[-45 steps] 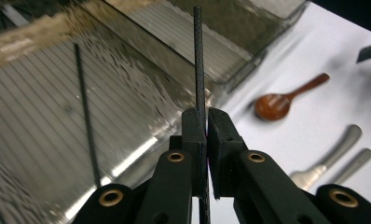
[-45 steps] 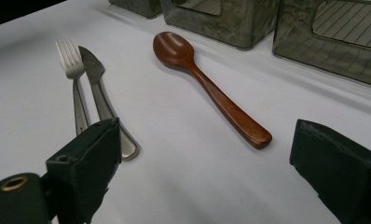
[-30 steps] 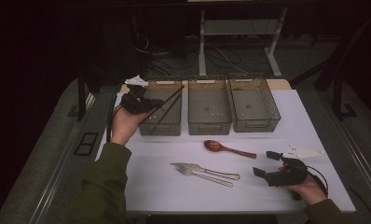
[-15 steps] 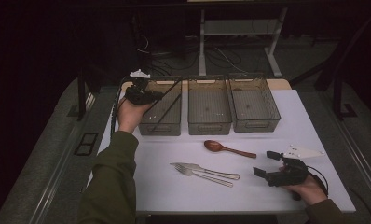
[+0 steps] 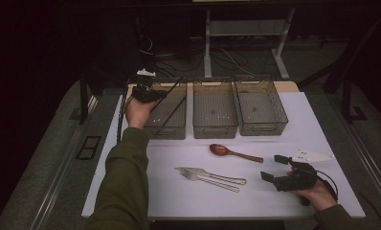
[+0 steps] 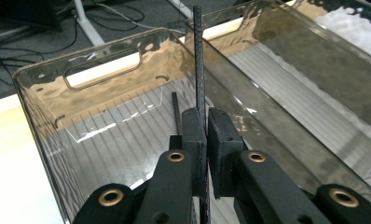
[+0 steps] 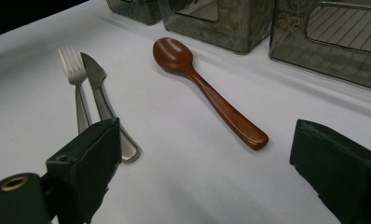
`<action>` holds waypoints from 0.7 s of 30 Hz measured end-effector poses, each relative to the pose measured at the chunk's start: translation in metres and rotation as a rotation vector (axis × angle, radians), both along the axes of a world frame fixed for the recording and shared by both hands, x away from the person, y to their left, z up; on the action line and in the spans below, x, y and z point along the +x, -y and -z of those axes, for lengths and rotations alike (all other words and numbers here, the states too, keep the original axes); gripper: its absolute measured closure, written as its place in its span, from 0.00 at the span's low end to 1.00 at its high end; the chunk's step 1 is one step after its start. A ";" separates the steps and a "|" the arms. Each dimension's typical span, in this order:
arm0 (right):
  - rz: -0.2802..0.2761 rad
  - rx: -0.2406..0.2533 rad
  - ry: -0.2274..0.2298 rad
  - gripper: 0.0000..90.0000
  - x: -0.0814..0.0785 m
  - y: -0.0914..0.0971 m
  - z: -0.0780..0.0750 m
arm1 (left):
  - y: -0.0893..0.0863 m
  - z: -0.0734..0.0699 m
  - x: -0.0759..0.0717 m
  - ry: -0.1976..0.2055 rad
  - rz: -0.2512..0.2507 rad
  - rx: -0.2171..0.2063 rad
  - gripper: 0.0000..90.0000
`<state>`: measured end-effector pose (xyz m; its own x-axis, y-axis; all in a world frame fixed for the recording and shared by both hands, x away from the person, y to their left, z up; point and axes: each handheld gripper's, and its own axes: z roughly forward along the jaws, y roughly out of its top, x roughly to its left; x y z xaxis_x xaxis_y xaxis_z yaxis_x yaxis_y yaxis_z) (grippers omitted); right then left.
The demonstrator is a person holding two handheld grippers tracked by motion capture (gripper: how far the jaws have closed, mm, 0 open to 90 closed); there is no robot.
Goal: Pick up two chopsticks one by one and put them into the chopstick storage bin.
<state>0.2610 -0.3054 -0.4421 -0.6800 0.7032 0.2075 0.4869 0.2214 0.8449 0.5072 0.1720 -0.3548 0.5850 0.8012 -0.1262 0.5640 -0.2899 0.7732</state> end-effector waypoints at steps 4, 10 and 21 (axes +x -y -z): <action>-0.001 0.002 0.003 0.09 0.000 0.000 0.000 | 0.001 0.008 0.006 -0.033 -0.017 0.022 0.95; -0.001 0.002 0.007 0.09 0.000 0.002 0.000 | 0.005 0.016 0.010 -0.055 -0.024 0.029 0.95; -0.001 0.002 0.004 0.09 -0.001 0.001 0.000 | 0.008 0.007 0.004 0.018 -0.020 0.049 0.73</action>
<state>0.2604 -0.3063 -0.4419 -0.6818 0.7018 0.2065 0.4831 0.2200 0.8475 0.5115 0.1639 -0.3617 0.5709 0.8175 -0.0764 0.5562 -0.3165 0.7684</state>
